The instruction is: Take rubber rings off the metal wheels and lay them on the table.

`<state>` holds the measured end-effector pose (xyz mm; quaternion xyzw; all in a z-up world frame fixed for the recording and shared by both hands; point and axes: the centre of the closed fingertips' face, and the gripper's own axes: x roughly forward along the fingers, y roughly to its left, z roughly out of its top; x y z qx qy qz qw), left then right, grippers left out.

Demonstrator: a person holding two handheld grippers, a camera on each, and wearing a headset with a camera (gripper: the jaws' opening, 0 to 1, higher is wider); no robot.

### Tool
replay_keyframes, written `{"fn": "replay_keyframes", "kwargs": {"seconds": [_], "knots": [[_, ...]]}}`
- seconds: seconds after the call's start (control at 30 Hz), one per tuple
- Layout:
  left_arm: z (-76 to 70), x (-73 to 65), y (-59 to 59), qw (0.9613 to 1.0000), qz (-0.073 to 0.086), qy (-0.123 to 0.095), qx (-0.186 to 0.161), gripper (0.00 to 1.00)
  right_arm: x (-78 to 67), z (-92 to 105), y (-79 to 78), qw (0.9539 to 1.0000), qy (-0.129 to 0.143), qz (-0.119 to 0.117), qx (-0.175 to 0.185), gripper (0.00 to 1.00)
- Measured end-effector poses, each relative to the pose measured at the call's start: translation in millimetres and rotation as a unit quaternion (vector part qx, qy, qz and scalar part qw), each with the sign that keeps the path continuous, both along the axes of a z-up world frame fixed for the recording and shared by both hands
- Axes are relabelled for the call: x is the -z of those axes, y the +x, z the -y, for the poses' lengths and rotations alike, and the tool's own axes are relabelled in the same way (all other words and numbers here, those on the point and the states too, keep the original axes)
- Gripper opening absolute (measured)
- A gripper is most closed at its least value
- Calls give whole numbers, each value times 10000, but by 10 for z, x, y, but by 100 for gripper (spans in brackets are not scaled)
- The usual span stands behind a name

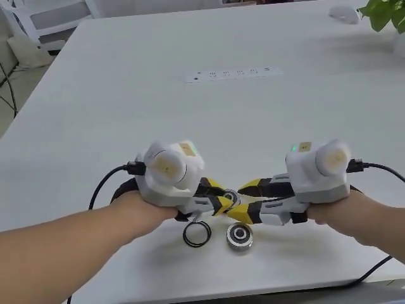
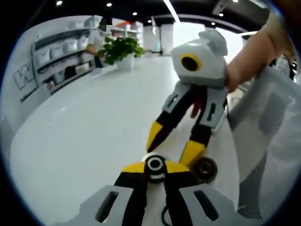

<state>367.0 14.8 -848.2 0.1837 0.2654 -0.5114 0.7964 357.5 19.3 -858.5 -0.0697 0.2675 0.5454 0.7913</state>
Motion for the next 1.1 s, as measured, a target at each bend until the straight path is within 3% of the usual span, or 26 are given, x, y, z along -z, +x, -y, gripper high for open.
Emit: {"fn": "replay_keyframes", "kwargs": {"seconds": [0.27,1.1], "knots": [[2,1,-7,10000,10,-14,-90,14,32,-60,-17,9999,-93,54,-56,31],[-6,8,-15,9998,40,-40,-199,14,48,73,-38,9995,-263,147,-8,15]]}}
